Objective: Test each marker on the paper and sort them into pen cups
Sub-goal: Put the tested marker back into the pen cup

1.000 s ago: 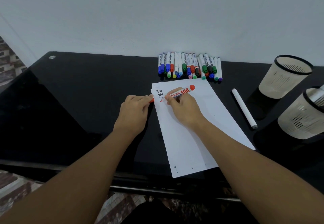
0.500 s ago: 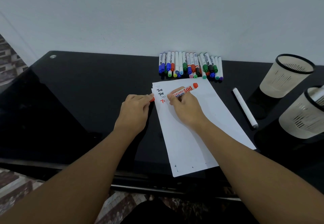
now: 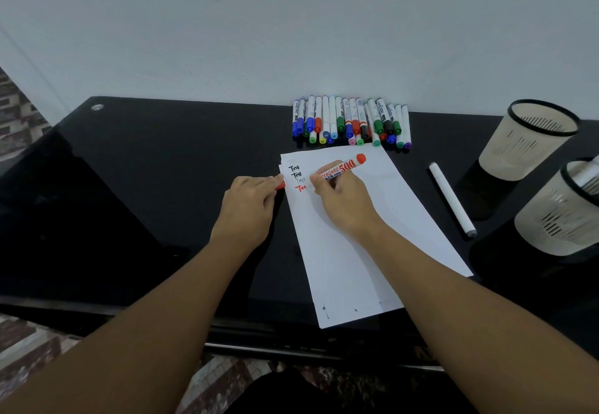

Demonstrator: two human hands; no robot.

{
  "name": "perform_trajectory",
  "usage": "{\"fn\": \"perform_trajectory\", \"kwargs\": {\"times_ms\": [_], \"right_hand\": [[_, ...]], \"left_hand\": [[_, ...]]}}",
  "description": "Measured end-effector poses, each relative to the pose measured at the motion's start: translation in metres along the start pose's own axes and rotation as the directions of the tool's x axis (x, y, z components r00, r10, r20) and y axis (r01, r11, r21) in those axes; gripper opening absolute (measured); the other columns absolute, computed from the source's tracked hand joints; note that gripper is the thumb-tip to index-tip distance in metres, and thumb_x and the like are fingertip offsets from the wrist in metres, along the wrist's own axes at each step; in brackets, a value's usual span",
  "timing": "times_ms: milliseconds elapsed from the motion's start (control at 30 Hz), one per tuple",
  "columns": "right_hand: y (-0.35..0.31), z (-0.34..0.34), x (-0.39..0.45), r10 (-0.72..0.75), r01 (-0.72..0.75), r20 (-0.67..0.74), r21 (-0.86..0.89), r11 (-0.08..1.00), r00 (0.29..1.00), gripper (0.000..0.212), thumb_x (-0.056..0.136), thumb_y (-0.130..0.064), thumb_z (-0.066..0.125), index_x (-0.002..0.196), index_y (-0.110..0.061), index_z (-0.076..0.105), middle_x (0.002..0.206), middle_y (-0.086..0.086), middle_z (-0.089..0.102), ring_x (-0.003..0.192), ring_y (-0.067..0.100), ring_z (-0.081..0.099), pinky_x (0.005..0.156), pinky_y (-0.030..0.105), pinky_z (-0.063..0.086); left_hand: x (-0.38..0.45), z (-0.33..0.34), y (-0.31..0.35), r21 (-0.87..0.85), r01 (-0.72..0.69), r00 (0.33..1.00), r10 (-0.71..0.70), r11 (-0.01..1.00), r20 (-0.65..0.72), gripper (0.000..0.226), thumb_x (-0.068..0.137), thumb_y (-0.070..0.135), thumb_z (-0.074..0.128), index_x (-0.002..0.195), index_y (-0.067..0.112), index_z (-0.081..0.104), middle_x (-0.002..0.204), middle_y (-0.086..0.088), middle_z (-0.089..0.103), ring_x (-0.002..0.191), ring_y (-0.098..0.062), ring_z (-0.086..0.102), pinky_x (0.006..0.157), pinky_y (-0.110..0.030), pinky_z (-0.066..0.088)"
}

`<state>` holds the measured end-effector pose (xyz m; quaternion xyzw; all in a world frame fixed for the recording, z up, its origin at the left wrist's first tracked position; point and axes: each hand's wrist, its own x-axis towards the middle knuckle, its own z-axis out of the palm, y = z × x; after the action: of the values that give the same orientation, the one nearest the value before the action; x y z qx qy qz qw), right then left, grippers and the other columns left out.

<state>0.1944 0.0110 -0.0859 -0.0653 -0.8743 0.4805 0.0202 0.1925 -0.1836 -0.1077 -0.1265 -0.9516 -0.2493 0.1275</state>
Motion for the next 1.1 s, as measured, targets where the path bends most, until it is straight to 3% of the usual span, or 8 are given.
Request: {"fn": "perform_trajectory", "kwargs": {"times_ms": [200, 433, 667, 833, 1000, 1100], "right_hand": [[-0.0019, -0.0006, 0.0008, -0.01, 0.01, 0.006, -0.027, 1.0, 1.0, 0.035, 0.104, -0.047, 0.053, 0.111, -0.015, 0.066, 0.099, 0.002, 0.071, 0.093, 0.015, 0.067, 0.09, 0.038, 0.057], [-0.0018, -0.0017, -0.001, -0.004, 0.004, -0.001, -0.01, 1.0, 1.0, 0.035, 0.105, -0.046, 0.053, 0.113, -0.014, 0.065, 0.101, 0.002, 0.07, 0.091, 0.013, 0.065, 0.083, 0.029, 0.053], [-0.0026, -0.0012, -0.0015, -0.034, 0.034, -0.008, -0.041, 0.999, 0.999, 0.034, 0.106, -0.045, 0.052, 0.111, -0.014, 0.065, 0.098, 0.001, 0.07, 0.09, 0.014, 0.066, 0.087, 0.036, 0.057], [-0.0024, -0.0026, -0.0032, -0.011, 0.011, -0.026, -0.02, 1.0, 1.0, 0.035, 0.106, -0.044, 0.052, 0.112, -0.012, 0.064, 0.101, 0.001, 0.069, 0.088, 0.011, 0.064, 0.071, 0.018, 0.047], [-0.0028, -0.0022, -0.0018, -0.028, 0.028, -0.003, -0.016, 0.999, 1.0, 0.035, 0.106, -0.045, 0.053, 0.111, -0.013, 0.065, 0.098, 0.002, 0.07, 0.09, 0.014, 0.066, 0.083, 0.032, 0.055], [-0.0025, -0.0014, -0.0025, -0.037, 0.036, -0.032, -0.031, 0.999, 0.999, 0.033, 0.106, -0.044, 0.052, 0.111, -0.014, 0.064, 0.098, 0.001, 0.069, 0.091, 0.014, 0.066, 0.084, 0.032, 0.056]], "left_hand": [[0.0004, -0.0021, 0.0007, 0.0, -0.003, 1.0, 0.003, 1.0, -0.003, 0.037, 0.105, 0.018, 0.05, 0.14, 0.023, 0.062, 0.136, 0.007, 0.065, 0.127, -0.02, 0.048, 0.106, -0.042, 0.044], [0.0003, -0.001, 0.0008, 0.006, -0.014, 1.0, 0.014, 1.0, -0.009, 0.037, 0.105, 0.017, 0.05, 0.139, 0.023, 0.062, 0.135, 0.007, 0.065, 0.126, -0.019, 0.049, 0.105, -0.039, 0.044], [0.0001, -0.0009, 0.0004, 0.007, -0.024, 1.0, 0.024, 1.0, -0.019, 0.036, 0.105, 0.017, 0.051, 0.138, 0.023, 0.063, 0.134, 0.008, 0.066, 0.124, -0.018, 0.049, 0.104, -0.033, 0.042], [-0.0009, -0.002, 0.0008, -0.001, -0.019, 1.0, 0.019, 1.0, -0.019, 0.036, 0.105, 0.017, 0.051, 0.138, 0.023, 0.063, 0.134, 0.008, 0.066, 0.125, -0.018, 0.049, 0.105, -0.037, 0.044], [0.0002, -0.0024, 0.0024, -0.019, -0.005, 1.0, 0.005, 1.0, -0.015, 0.04, 0.105, 0.019, 0.052, 0.144, 0.023, 0.057, 0.134, 0.006, 0.065, 0.125, -0.021, 0.049, 0.105, -0.044, 0.044], [-0.001, -0.0014, 0.0017, -0.025, 0.017, 0.999, -0.018, 1.0, -0.039, 0.039, 0.104, 0.02, 0.055, 0.143, 0.019, 0.057, 0.132, 0.0, 0.064, 0.124, -0.024, 0.049, 0.104, -0.044, 0.044]]}}
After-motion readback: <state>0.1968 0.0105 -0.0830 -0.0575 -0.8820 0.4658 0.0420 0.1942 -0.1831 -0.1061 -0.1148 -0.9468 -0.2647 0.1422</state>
